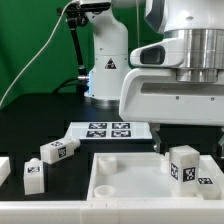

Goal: Assemble one leg

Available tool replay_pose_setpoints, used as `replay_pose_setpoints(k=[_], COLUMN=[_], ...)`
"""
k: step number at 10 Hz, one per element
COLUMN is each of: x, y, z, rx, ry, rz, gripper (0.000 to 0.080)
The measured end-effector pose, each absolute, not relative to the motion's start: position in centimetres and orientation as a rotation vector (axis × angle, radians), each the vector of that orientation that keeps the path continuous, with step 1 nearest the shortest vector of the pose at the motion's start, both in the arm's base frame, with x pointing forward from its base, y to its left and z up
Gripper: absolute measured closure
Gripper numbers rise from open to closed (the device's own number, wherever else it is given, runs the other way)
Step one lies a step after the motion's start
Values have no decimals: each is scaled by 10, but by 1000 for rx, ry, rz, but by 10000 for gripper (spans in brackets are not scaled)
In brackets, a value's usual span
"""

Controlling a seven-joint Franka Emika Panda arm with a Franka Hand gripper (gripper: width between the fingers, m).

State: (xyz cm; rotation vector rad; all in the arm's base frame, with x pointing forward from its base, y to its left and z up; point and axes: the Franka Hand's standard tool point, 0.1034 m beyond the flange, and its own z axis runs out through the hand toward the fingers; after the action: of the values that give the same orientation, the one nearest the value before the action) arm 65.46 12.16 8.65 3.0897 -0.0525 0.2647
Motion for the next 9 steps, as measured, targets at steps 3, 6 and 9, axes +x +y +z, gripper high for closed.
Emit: replay_pose_setpoints(k=[3,6,9], x=[655,655,654], y=[119,116,115], z=[86,86,85], rx=[3081,3080,3091], ry=[13,-17,-268], rz=[262,263,264], gripper=[245,518,518])
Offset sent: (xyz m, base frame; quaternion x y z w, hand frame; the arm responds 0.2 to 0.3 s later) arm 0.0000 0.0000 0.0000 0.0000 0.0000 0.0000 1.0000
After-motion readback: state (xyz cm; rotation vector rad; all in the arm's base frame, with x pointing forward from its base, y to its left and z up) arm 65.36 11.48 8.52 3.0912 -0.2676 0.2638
